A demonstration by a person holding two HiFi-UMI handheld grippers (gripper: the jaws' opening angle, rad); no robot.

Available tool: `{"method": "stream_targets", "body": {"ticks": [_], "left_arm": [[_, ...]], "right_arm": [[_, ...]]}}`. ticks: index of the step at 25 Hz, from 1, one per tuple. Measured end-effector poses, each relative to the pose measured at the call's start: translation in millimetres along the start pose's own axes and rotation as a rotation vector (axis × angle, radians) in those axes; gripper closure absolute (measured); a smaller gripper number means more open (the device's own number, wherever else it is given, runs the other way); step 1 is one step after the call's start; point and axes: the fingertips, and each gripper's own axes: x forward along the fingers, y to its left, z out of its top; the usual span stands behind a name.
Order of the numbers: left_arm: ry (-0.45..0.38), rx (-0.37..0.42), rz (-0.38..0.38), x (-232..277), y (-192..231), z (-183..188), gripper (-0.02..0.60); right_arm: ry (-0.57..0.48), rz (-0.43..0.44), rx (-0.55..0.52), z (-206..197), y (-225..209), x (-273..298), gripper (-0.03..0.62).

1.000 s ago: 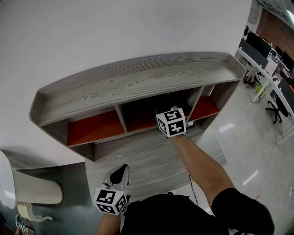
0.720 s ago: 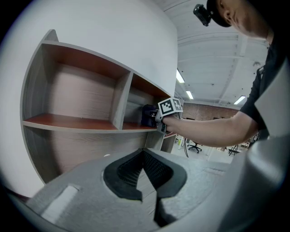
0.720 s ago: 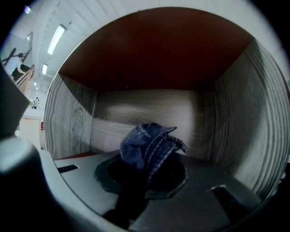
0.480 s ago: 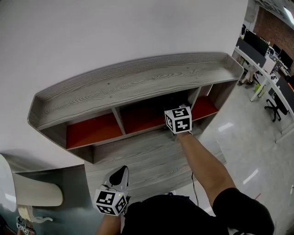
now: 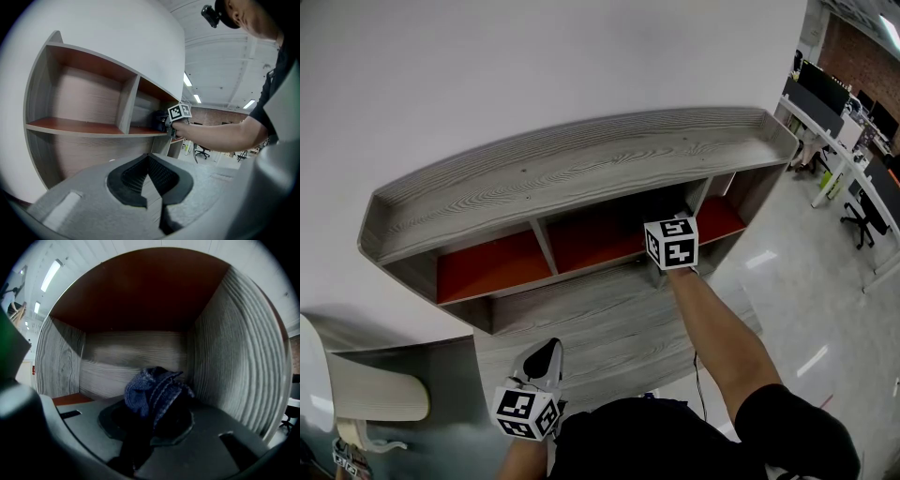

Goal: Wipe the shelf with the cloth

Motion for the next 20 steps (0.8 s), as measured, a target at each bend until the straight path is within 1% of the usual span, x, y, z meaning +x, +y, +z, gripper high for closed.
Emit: {"method": "stream_targets", "body": {"ticks": [3,6,10,12,13,15,17,20], "left_arm": [[0.001,0.000,0.000,-1,0,-1,0.572],[0.006,-0.002,-0.002,-1,1,-4,0.572],[0.010,0.001,-0.002,-2,0,-4,0.572],[0.009,0.004,-0.003,-2,-1,-3,0.572],[0.010,0.005,-0.005,-2,-1,-3,0.572],[0.012,0.005,-0.006,-2,-1,-4,0.572],[0.014,0.003,-0.006,-3,-1,-5,0.572],[0.011,0.003,-0.001,-7,0,-5,0.572]], "right_arm": [[-0.007,0.003,0.025,2,1,-2,0.516],[-0.029,0.033,0.047,13,15,-8,0.516],[-0.081,0.134,0.111,38,53,-19,0.516],[-0.107,0.182,0.113,52,76,-24,0.516],[-0.116,0.203,0.099,58,88,-26,0.516],[-0.119,0.238,0.037,67,113,-27,0.516],[-0.104,0.266,-0.064,72,139,-25,0.516],[-0.079,0.283,-0.250,78,170,-22,0.516]]}}
